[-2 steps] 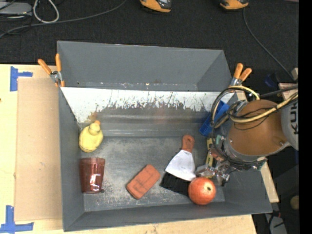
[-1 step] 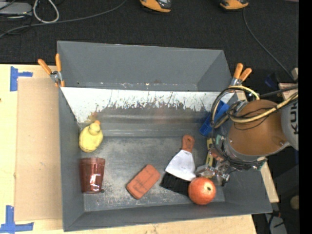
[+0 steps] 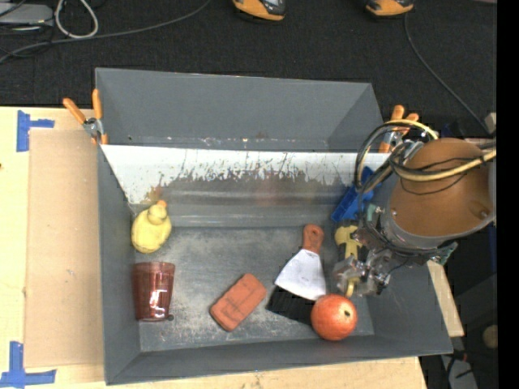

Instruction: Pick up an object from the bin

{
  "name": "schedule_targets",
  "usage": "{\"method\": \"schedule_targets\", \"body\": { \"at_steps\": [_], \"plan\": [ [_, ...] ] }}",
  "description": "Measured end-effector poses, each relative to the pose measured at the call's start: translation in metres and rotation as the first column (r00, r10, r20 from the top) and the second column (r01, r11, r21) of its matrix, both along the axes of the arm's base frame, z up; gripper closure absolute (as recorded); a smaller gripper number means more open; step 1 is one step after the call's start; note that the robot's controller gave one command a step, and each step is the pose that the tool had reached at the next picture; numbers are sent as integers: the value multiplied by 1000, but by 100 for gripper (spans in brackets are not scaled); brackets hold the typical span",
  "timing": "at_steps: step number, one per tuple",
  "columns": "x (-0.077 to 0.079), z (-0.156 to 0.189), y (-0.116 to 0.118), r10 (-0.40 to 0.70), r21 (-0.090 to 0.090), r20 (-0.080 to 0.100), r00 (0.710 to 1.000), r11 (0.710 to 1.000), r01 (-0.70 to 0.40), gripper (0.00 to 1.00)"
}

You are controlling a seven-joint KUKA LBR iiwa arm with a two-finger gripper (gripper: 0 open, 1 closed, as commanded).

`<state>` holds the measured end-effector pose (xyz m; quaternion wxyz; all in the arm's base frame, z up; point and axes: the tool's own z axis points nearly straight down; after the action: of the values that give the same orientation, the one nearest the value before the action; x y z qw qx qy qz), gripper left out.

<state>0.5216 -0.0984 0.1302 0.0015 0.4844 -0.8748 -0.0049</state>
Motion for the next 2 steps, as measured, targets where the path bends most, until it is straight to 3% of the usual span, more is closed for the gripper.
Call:
{"method": "schedule_targets", "body": {
  "at_steps": [1,2],
  "plan": [
    [16,2,-4,67,-2,9,998,998,-67,100],
    [18,41,11,109,4,-3,994,994,-109,100]
  ]
}}
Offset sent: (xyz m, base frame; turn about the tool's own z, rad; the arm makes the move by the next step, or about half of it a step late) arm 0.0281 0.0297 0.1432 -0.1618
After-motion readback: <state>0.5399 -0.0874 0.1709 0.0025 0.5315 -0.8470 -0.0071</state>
